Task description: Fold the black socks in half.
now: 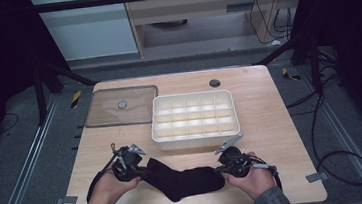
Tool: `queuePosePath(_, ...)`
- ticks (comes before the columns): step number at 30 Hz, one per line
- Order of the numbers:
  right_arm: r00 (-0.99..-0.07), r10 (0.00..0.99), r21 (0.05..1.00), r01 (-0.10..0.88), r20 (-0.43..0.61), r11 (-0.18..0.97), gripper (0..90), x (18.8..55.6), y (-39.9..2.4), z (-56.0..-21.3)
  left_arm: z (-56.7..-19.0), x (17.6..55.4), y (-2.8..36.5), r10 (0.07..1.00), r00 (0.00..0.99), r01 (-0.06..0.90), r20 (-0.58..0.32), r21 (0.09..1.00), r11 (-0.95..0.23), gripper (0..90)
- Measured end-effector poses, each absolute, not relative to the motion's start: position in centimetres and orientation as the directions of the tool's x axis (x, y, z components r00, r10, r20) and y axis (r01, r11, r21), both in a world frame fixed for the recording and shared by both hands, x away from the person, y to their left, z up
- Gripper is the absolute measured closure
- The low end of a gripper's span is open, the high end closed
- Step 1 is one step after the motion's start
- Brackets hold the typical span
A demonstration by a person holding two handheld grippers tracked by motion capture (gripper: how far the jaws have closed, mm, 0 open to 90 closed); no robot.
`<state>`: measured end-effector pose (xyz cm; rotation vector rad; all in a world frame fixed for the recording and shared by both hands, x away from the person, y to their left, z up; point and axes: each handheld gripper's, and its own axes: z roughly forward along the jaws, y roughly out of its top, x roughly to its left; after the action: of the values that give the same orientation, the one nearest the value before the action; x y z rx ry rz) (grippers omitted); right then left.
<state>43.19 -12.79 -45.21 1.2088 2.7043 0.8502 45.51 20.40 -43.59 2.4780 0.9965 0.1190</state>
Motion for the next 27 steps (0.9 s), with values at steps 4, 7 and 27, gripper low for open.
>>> queuePosePath(4,-0.694,0.699,0.506,0.671,0.17,0.543,87.4,43.5,-11.8,-44.8,-43.2,45.4,21.1,0.677,0.731,0.636,-0.088,0.448,-0.628,79.2)
queuePosePath(7,-0.709,0.686,0.514,0.655,0.164,0.554,87.3,43.9,-11.0,-44.3,-42.6,45.4,21.9,0.68,0.728,0.637,-0.087,0.454,-0.623,79.3)
queuePosePath(27,-0.737,0.653,0.489,0.641,0.175,0.592,87.3,44.9,-7.6,-46.0,-41.0,45.1,24.4,0.686,0.721,0.637,-0.095,0.481,-0.603,79.2)
